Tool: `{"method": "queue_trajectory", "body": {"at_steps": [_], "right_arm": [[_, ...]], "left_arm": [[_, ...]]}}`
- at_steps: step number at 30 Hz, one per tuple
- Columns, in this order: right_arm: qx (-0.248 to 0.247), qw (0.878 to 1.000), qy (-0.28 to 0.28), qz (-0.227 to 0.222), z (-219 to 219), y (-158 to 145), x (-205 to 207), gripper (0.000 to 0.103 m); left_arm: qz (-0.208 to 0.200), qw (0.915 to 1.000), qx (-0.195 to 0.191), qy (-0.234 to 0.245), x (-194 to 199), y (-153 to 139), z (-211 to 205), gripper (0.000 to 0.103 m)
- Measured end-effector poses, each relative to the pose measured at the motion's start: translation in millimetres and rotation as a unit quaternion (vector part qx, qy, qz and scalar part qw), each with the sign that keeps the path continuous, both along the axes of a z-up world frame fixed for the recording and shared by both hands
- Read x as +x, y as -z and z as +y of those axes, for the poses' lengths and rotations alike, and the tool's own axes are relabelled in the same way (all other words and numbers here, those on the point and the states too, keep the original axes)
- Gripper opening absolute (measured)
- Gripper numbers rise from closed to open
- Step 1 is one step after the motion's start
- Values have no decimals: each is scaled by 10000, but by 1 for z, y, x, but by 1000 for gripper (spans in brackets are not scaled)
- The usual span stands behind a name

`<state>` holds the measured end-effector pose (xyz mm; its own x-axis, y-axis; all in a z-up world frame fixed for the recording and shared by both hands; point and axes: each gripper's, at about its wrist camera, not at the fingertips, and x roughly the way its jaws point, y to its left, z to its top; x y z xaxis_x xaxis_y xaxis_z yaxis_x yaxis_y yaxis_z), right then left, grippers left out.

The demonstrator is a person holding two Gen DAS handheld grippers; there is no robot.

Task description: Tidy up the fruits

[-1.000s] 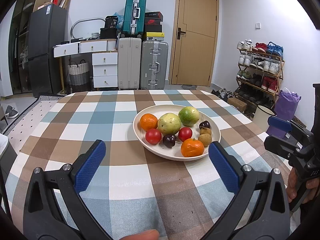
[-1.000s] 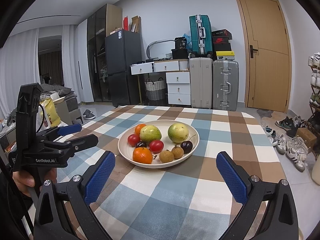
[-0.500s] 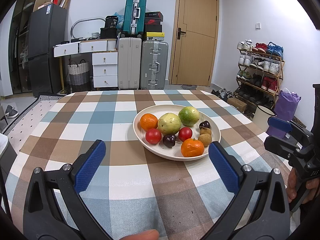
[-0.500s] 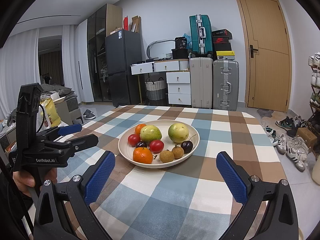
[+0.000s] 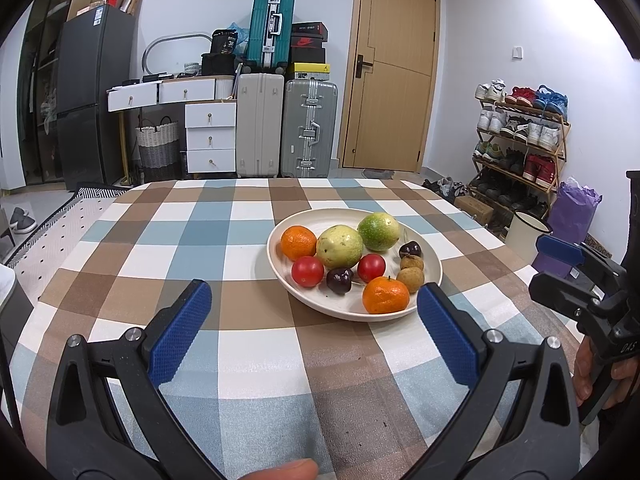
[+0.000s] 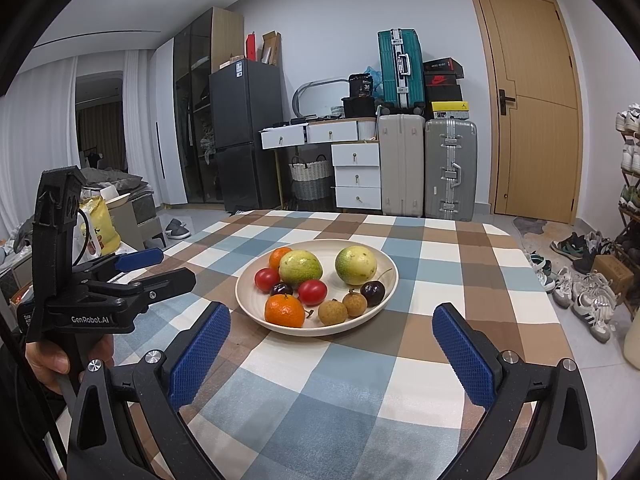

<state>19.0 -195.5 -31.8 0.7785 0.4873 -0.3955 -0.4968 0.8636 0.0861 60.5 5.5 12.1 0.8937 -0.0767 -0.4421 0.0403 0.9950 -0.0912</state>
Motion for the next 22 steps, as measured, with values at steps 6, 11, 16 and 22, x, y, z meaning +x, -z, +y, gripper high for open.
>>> {"method": "queue_trajectory", "body": {"at_steps": [6,11,16,22], "right_arm": [[2,10000,1,-3,0,0,0,103],[3,10000,6,-4,0,0,0,103],[2,10000,6,-5,0,0,0,103],[3,10000,1,-4,0,0,0,103]], "left_arm": [[5,10000,4,2,0,0,0,103],[2,10000,9,17,0,0,0,103],[-15,10000,12,23,-1,1,-1,103],[5,10000,14,16,0,0,0,103]]}}
